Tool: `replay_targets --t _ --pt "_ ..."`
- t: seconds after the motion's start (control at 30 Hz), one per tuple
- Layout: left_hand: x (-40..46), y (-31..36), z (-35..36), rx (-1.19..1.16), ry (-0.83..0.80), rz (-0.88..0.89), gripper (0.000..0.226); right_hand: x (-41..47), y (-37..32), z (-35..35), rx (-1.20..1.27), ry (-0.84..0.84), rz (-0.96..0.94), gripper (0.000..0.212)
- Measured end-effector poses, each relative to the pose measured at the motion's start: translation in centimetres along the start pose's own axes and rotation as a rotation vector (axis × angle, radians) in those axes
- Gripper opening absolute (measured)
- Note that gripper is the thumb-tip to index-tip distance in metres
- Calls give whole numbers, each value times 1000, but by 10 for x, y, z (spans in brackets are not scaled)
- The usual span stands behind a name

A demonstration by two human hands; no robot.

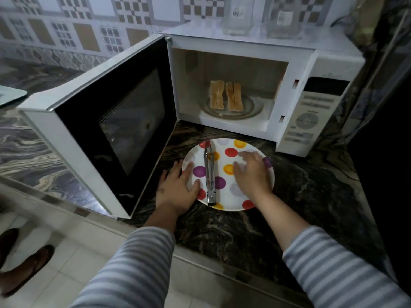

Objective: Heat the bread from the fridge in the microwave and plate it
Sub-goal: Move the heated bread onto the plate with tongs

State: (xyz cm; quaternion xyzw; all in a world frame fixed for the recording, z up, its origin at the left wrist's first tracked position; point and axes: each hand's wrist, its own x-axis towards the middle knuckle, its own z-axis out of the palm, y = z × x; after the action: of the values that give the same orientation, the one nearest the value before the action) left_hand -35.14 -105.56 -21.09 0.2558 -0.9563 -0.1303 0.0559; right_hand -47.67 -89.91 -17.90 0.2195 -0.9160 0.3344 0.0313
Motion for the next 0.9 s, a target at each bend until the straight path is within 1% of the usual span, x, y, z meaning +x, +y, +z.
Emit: replay_targets --t 0.03,0.1,0.23,0.3,0.4,0.5,0.63,0.77,0.83,0.9 --pt "0 0 0 -3 -2 -2 90 -7 -12 7 92 -62 38 40" --pt "-1 1 -1 -1 -1 1 84 -19 -31 18 124 -150 74 46" --pt "0 -1 0 5 -4 5 78 -28 -49 24 35 -184 70 54" --pt "2 -2 2 7 -1 12 68 -29 -53 23 -13 -221 76 56" --pt "2 -2 1 4 4 14 65 -29 -51 19 -127 -265 54 44" --pt "2 -2 2 -7 3 7 64 -29 -44 11 -190 -267 72 34" --pt "1 -2 1 -7 -2 8 65 -32 -35 1 -192 -256 125 32" --pt "0 -1 0 -1 -18 11 77 -39 -27 -11 -104 -153 149 29" --pt "0 -2 -1 -2 -14 7 79 -43 -20 -17 -54 -115 157 27" --pt "0 -2 -2 -6 -21 8 78 -47 -14 -25 -56 -112 158 28"
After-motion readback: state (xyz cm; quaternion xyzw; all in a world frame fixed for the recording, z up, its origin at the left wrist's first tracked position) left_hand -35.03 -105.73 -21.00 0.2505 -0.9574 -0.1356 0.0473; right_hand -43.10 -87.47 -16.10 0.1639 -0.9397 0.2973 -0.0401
